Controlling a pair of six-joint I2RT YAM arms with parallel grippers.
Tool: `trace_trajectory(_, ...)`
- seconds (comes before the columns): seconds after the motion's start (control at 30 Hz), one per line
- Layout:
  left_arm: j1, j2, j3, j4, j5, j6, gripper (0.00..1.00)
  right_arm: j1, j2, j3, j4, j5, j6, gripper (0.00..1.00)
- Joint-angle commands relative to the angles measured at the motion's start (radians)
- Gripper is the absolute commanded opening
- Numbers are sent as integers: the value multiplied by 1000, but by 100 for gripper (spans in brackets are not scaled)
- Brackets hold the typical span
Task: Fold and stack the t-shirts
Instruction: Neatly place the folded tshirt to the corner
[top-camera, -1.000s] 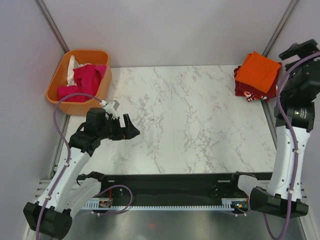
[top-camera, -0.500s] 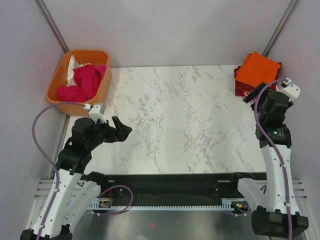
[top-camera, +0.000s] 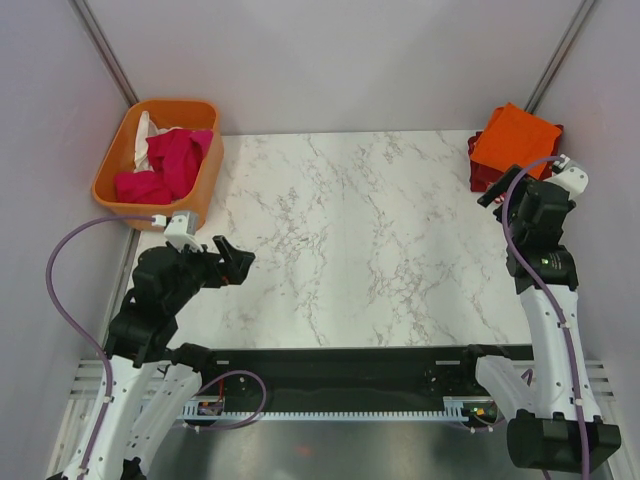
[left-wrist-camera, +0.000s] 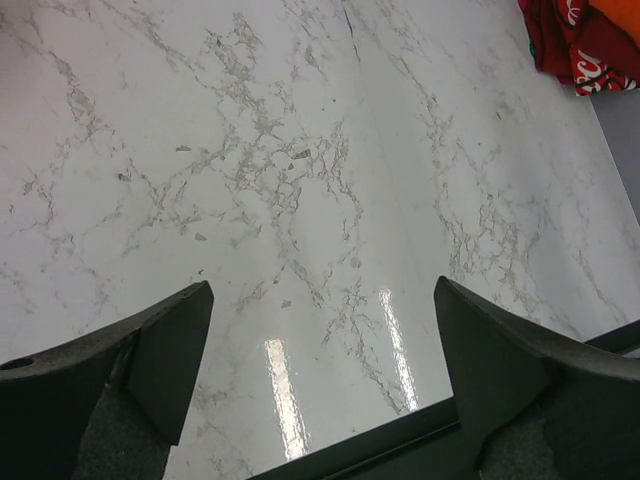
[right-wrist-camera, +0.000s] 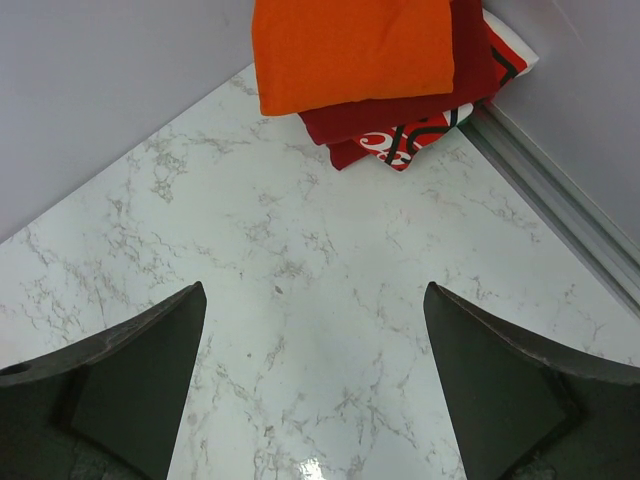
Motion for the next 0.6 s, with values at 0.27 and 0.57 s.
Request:
trace_trajectory(0.27,3,-15,-7,32,-24,5,100,15,6,10,12,12,-18,98)
trace_trajectory(0.57,3,-12,-9,33,-24,3,100,25,6,12,13,21,-26,98)
